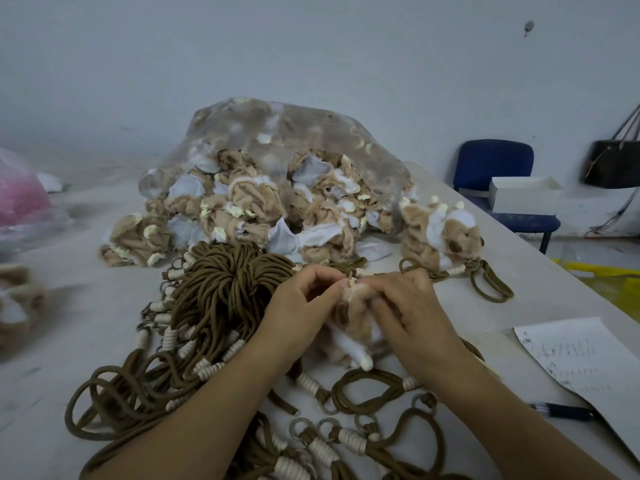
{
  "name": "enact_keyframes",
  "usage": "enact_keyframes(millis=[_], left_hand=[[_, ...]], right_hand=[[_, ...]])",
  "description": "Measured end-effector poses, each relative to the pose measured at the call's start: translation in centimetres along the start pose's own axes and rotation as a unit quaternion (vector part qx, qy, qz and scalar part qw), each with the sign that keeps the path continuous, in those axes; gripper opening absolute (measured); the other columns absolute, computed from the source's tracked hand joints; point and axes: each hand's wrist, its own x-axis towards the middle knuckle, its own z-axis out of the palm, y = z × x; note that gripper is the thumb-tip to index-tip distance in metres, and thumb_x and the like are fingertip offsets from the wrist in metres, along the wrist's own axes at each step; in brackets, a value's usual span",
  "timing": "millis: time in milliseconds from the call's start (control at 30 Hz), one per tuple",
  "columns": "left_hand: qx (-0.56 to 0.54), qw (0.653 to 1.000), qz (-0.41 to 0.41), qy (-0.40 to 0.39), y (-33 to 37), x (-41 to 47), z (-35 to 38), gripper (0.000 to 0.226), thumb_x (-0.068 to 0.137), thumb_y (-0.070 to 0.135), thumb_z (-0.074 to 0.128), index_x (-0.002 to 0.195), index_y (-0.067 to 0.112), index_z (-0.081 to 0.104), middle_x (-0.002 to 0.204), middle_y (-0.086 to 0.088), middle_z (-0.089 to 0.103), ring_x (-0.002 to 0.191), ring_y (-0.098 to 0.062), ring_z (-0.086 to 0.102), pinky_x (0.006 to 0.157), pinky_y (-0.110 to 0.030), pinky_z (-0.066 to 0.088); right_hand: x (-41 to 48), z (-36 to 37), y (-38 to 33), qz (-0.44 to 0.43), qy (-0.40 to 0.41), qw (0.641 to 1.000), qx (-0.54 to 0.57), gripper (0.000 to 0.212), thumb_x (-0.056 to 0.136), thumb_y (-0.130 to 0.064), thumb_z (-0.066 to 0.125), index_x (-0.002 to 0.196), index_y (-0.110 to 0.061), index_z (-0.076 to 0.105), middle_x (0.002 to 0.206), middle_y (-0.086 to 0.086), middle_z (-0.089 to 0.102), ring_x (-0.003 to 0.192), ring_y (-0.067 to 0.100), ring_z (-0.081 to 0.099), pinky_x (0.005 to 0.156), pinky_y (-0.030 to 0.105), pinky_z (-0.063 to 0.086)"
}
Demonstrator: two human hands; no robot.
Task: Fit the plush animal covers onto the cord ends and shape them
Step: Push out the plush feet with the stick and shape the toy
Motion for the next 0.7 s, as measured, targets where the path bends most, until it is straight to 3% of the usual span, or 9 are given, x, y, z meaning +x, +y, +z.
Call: enact_keyframes(millis=[167,267,400,533,700], left_hand=[[0.051,0.999,0.012,0.003,-0.2,0.3,-0.3,0.02,0.09,0.02,0.067,0.087,0.039,0.069,0.086,0.017,0.071,0.082,0.003,0.065,0.071,-0.01,0.049],[0.067,0.997,0.02,0.014,-0.3,0.2,-0.3,0.018,0.09,0.023,0.066,0.086,0.04,0.068,0.086,0.017,0.07,0.083,0.003,0.064,0.072,-0.01,0.048],[0.065,0.998,0.024,0.006,-0.1,-0.1,-0.1,0.014,0.09,0.026,0.068,0.083,0.038,0.068,0.084,0.016,0.07,0.08,0.001,0.065,0.068,-0.012,0.05],[0.048,0.998,0.03,-0.009,0.4,-0.4,0.3,0.013,0.09,0.026,0.068,0.085,0.039,0.069,0.084,0.017,0.071,0.079,0.002,0.067,0.063,-0.009,0.049],[0.025,0.999,0.027,-0.008,0.6,-0.5,0.5,0.009,0.087,0.032,0.071,0.085,0.04,0.068,0.085,0.015,0.072,0.077,0.0,0.068,0.063,-0.011,0.05]], right_hand=[[0.1,-0.4,0.2,0.052,-0.016,0.997,0.057,0.024,0.097,-0.024,0.047,0.111,-0.036,0.062,0.104,-0.023,0.062,0.099,-0.003,0.055,0.083,0.017,0.043],[0.0,-0.7,-0.1,0.084,-0.032,0.989,0.119,0.024,0.098,-0.026,0.046,0.103,-0.045,0.06,0.097,-0.025,0.064,0.09,-0.005,0.06,0.072,0.012,0.045],[-0.1,-0.5,-0.3,0.113,-0.052,0.966,0.225,0.022,0.095,-0.052,0.043,0.104,-0.041,0.059,0.096,-0.014,0.062,0.075,0.0,0.062,0.059,0.016,0.049],[-0.1,0.3,-0.2,0.098,-0.043,0.977,0.184,0.025,0.081,-0.062,0.047,0.103,-0.05,0.052,0.105,-0.022,0.054,0.098,-0.008,0.053,0.075,0.007,0.045],[0.1,0.4,0.2,0.087,-0.018,0.984,0.157,0.019,0.088,-0.048,0.049,0.107,-0.044,0.054,0.106,-0.019,0.056,0.101,-0.006,0.053,0.078,0.006,0.041]])
